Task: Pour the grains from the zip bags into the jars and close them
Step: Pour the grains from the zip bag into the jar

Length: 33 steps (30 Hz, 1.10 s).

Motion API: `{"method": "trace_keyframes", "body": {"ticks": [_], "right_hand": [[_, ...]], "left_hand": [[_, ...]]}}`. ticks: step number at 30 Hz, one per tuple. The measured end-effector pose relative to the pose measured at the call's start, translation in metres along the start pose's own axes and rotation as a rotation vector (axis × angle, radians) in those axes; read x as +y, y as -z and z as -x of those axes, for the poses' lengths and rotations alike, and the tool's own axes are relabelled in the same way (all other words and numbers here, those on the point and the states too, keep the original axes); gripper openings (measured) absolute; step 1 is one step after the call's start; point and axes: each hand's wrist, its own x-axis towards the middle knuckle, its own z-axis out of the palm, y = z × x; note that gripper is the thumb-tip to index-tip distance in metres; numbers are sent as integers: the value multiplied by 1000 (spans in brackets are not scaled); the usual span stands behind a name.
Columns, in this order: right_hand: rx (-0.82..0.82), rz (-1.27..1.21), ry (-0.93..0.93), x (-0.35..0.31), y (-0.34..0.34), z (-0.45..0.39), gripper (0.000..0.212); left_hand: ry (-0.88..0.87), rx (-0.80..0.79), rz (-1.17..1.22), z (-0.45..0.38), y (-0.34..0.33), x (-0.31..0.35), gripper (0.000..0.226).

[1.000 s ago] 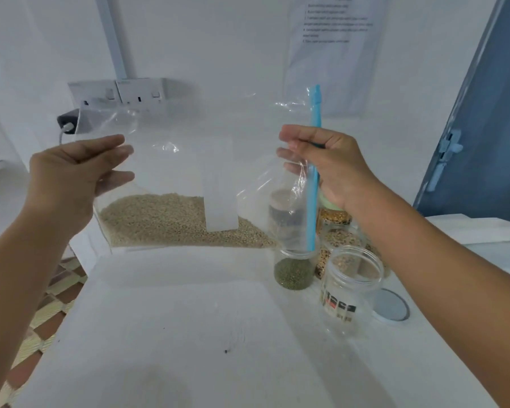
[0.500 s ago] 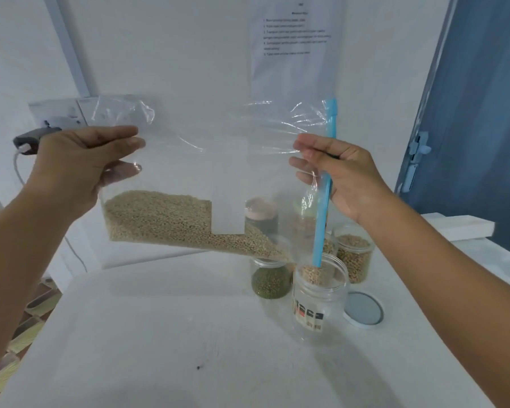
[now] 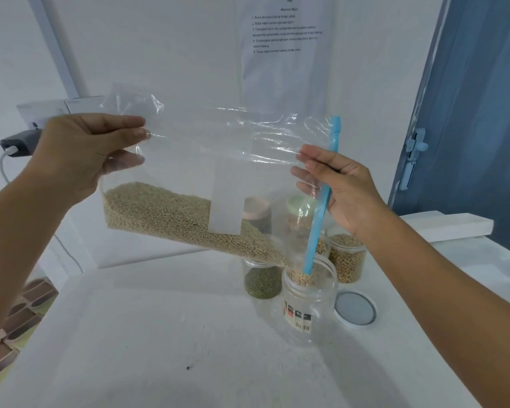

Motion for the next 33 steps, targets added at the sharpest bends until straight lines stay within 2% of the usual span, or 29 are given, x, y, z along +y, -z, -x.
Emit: {"method": "trace_keyframes", "body": {"ticks": [21,33], "right_hand": [[3,-62,-19,2,8,6,25],[-13,-73,-11,-1,-2,6,25]], "left_hand": [[-42,-5,-52,3,-10,23,14],[-58,-9,-90,-10,3,28,23]]}}
